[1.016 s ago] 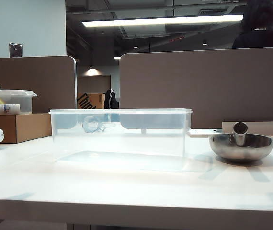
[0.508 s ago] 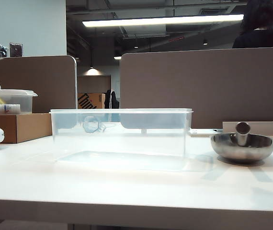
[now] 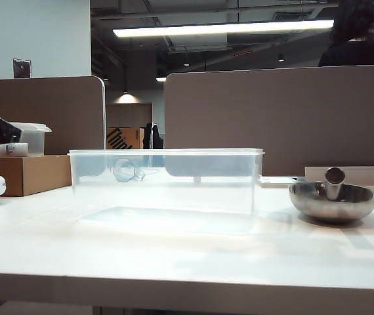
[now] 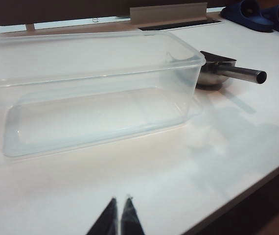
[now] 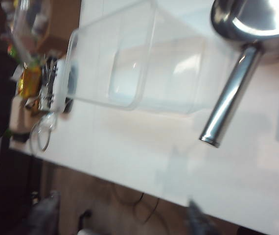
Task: Pick up the metal ice scoop from the table and place it inside the transparent plastic box.
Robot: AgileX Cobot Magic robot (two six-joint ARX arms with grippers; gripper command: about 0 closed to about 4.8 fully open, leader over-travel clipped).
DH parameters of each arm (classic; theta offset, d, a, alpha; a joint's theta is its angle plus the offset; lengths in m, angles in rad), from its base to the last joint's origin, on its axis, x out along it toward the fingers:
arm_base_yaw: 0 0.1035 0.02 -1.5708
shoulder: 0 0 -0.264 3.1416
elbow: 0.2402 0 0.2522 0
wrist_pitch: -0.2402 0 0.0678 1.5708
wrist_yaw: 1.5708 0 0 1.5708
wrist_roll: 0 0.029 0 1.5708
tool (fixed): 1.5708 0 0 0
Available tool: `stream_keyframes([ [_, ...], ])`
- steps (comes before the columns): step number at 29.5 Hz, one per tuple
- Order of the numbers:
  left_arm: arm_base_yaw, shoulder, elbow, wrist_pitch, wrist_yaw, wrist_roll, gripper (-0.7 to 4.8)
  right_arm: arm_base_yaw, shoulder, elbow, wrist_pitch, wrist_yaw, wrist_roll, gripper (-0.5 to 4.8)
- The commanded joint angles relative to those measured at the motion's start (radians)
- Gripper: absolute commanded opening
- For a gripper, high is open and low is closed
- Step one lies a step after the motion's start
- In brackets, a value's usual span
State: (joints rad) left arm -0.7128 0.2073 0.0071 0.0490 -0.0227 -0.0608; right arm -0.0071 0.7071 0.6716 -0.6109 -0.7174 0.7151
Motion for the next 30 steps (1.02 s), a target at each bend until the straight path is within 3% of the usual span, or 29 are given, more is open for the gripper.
stream_keyframes([
  [1,0.001,0.002,0.000,0.012,0.000,0.000,0.21,0.017,0.118,0.064,-0.018,-0.044,-0.067,3.09],
  [14,0.001,0.002,0.000,0.012,0.000,0.000,0.21,0.141,0.562,0.213,-0.081,0.219,-0.140,3.08],
  [30,0.001,0.002,0.000,0.011,0.000,0.000,0.21,0.164,0.779,0.214,0.123,0.255,-0.124,2.98],
])
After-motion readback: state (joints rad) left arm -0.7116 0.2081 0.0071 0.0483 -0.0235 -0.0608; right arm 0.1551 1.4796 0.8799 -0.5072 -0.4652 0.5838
